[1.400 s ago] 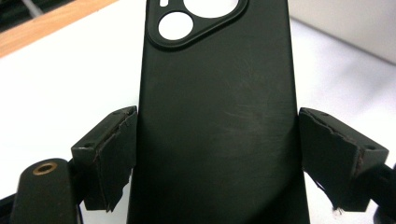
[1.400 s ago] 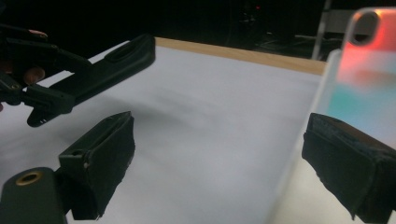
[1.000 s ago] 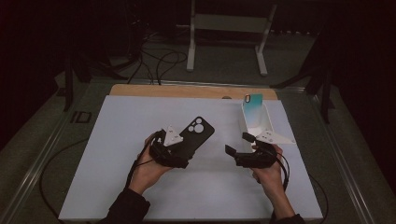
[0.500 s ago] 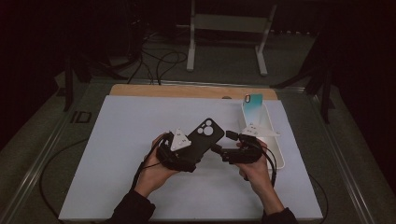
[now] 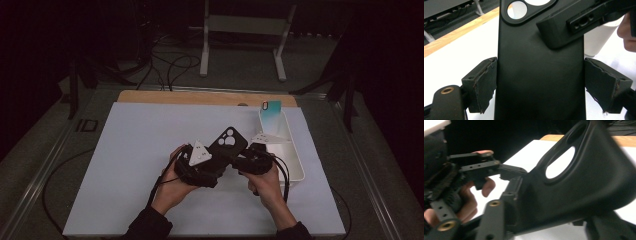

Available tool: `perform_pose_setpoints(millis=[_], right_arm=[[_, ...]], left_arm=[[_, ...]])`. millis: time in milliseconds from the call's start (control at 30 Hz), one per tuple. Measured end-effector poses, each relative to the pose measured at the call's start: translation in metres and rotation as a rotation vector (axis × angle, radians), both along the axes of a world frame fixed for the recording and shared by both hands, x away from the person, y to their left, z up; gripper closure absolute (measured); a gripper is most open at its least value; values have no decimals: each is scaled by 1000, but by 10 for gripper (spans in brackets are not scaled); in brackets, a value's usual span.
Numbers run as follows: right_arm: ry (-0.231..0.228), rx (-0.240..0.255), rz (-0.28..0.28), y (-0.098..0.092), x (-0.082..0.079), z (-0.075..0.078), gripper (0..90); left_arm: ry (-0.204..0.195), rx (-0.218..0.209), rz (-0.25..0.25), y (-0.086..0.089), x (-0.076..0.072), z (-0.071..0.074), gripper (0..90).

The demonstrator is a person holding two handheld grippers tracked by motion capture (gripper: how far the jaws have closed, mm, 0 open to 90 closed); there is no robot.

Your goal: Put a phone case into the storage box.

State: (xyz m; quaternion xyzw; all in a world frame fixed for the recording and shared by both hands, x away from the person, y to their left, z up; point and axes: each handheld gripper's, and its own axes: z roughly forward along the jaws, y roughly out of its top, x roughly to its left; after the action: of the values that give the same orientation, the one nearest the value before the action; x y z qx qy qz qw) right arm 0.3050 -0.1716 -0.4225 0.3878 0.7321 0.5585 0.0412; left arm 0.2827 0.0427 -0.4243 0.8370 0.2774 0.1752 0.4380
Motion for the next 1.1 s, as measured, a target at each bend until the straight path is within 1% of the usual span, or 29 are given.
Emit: perform_pose_setpoints(millis=[33,67,100,133,167,200,267,300,333,367,400,433,467,500,533,567,633,667,700,767,833,867,900,933,967,1000,1033,1067,1100], right_arm=[[0,0,0,0,0,0,586],[-3,3,17,1,-1,0,662],[-3,3,17,1,-1,0,662],[-2,7,31,3,-2,1,719],[-2,7,31,3,-2,1,719],[1,10,41,4,-3,0,772],[12,17,53,4,-3,0,802],[12,17,53,4,-3,0,802],[27,24,63,5,-3,0,821],[27,24,63,5,-3,0,821],[28,24,70,6,-4,0,855],[28,24,70,6,-4,0,855],[-2,-5,57,8,-6,1,858],[-2,-5,57,8,-6,1,858],[5,6,59,6,-5,1,861],[5,6,59,6,-5,1,861],[0,0,58,6,-5,2,861],[-3,-3,57,6,-5,2,861],[-3,-3,57,6,-5,2,861],[-9,-12,56,6,-5,2,861],[-11,-12,58,5,-4,2,862],[-15,-16,59,3,-4,3,861],[-15,-16,59,3,-4,3,861],[-22,-19,65,1,-4,3,860],[-22,-19,65,1,-4,3,860],[-23,-15,66,-1,-5,4,860],[-26,-13,69,-2,-5,4,860],[-24,-10,66,-3,-5,5,860],[-27,-6,68,-4,-5,5,860]], left_arm=[[0,0,0,0,0,0,156],[4,3,-1,-1,0,-2,156],[4,3,-1,-1,0,-2,155],[5,5,-4,-3,0,-3,155],[5,5,-4,-3,0,-3,154],[-1,4,-13,-3,-1,-5,153],[2,9,-16,-4,-1,-6,150],[2,9,-16,-4,-1,-6,149],[-6,18,-15,-5,-2,-6,147],[-6,18,-15,-5,-2,-6,145],[-11,26,-9,-5,-2,-6,149],[-11,26,-9,-5,-2,-6,182],[-17,10,-4,-3,-2,-6,213],[-17,10,-4,-3,-2,-6,230],[-17,2,2,-1,-2,-5,226],[-17,2,2,-1,-2,-5,224],[-13,7,2,0,-2,-6,213],[4,-5,-1,1,0,-6,211],[4,-5,-1,1,0,-6,205],[21,-16,0,5,1,-6,185],[24,-23,6,6,2,-6,155],[31,-26,26,10,4,-6,149],[31,-26,26,10,4,-6,146],[48,-47,25,14,6,-6,133],[48,-47,25,14,6,-6,120],[67,-82,18,19,7,-6,114],[67,-82,18,19,7,-6,104],[84,-96,14,24,8,-7,93],[84,-96,14,24,8,-7,84]])
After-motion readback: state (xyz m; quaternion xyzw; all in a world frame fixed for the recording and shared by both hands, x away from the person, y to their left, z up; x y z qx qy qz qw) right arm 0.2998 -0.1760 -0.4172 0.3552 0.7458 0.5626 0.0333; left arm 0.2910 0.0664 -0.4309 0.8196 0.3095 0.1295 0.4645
